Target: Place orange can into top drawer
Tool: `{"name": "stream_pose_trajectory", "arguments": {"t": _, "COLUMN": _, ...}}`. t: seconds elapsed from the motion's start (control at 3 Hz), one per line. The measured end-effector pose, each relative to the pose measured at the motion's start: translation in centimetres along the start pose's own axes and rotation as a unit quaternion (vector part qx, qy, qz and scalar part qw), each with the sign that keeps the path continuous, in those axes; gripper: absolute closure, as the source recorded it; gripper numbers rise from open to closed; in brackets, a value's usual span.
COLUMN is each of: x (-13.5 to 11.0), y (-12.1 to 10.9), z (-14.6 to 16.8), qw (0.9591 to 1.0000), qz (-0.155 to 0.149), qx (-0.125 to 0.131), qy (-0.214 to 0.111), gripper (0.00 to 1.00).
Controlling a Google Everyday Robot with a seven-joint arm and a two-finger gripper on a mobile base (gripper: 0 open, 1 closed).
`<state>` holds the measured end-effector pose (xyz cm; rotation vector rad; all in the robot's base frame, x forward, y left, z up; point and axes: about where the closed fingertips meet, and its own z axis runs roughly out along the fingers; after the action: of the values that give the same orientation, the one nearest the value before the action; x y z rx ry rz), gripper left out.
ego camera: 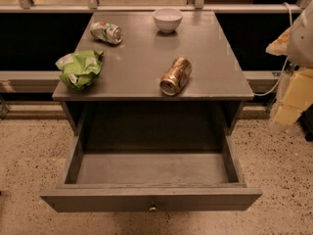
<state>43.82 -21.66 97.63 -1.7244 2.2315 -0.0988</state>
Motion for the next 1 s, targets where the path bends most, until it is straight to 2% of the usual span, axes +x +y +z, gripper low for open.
{"name": "stream_pose_trajectory", "arguments": {"t": 0.33, "x": 0.0, "y": 0.0, "z": 0.0, "qw": 1.0000, "qz": 0.000, "qx": 0.000, "qy": 0.000, "gripper": 0.00}}
{"name": "stream_pose_trajectory", "arguments": {"t": 0.67, "x": -3.6, "y": -2.6, "z": 2.4, "qw": 0.9968, "qz": -0.079, "qx": -0.013, "qy": -0.005, "gripper": 0.00}}
{"name": "stream_pose_trajectory", "arguments": {"t": 1.0, "x": -8.5, "y": -4.1, "z": 4.5, "qw": 0.9767, "qz": -0.214, "qx": -0.018, "qy": 0.001, "gripper": 0.00}}
